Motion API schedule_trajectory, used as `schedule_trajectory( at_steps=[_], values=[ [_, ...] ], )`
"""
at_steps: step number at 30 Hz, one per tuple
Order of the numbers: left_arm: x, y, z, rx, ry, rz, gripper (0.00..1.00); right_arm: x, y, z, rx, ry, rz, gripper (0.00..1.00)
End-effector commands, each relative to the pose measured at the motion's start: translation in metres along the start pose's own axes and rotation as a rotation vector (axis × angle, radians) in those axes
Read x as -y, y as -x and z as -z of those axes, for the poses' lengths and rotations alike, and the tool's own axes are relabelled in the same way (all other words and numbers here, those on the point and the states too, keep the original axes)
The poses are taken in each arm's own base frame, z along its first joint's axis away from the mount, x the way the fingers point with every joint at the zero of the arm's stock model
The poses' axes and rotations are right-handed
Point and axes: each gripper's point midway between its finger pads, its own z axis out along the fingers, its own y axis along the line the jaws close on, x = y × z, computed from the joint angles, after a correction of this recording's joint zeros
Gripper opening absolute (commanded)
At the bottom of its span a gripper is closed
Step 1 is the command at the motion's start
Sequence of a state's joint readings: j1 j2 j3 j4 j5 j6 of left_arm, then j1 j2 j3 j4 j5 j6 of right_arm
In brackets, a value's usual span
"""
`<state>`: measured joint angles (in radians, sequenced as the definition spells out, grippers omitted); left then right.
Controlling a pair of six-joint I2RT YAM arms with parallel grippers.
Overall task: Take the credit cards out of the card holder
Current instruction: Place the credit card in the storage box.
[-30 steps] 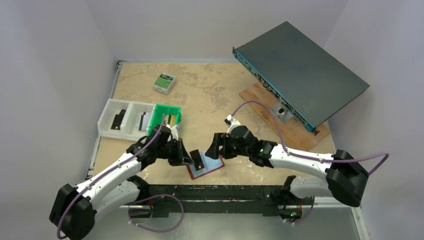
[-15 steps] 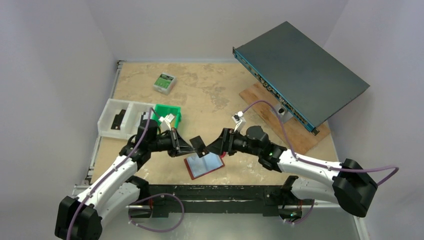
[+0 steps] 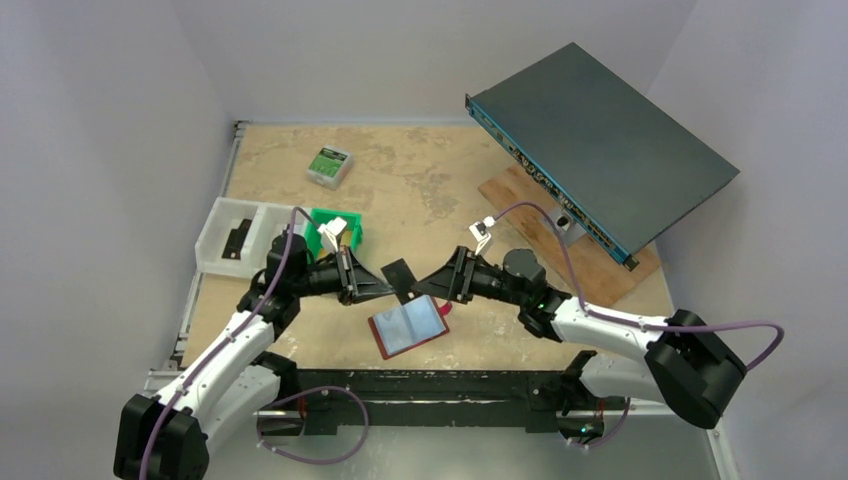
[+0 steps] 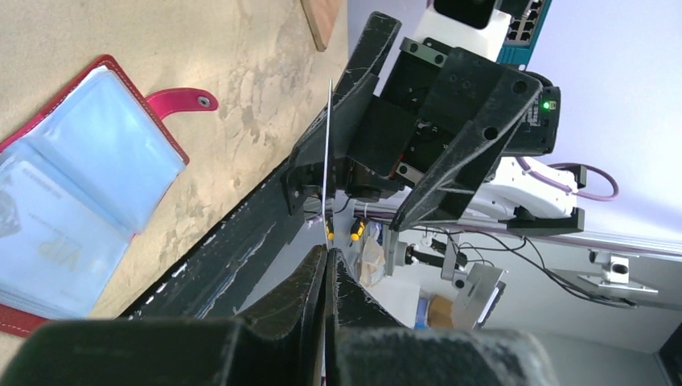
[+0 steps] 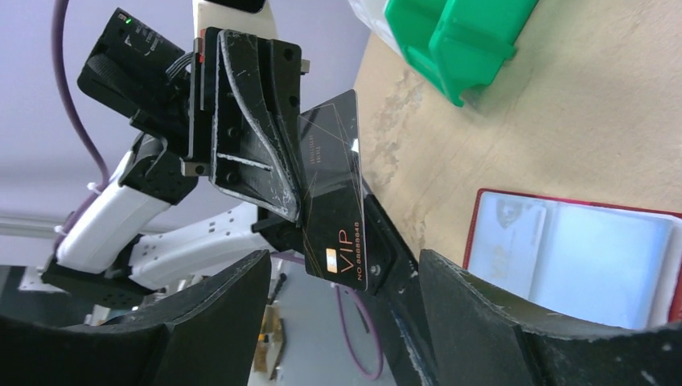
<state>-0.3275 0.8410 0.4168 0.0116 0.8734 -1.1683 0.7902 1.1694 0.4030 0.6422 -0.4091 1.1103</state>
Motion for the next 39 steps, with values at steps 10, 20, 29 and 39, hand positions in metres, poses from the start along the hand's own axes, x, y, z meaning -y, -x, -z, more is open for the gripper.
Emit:
schedule_trajectory(
  at_steps=[10, 20, 29, 39],
  values=[
    [0.018, 0.002, 0.001, -0.020, -0.076, -0.033, 0.00, -0.030, 0.001, -0.004, -0.032, 0.163, -0.073, 0.33],
    [0.021, 0.001, 0.001, -0.024, -0.095, -0.036, 0.07, -0.033, -0.008, -0.006, -0.089, 0.206, -0.114, 0.00],
    [0.020, 0.006, -0.001, -0.005, -0.089, -0.025, 0.28, -0.040, -0.010, -0.006, -0.112, 0.253, -0.153, 0.00],
    [0.019, 0.015, -0.006, 0.017, -0.094, -0.013, 0.16, -0.039, -0.013, -0.005, -0.128, 0.252, -0.166, 0.00]
  ],
)
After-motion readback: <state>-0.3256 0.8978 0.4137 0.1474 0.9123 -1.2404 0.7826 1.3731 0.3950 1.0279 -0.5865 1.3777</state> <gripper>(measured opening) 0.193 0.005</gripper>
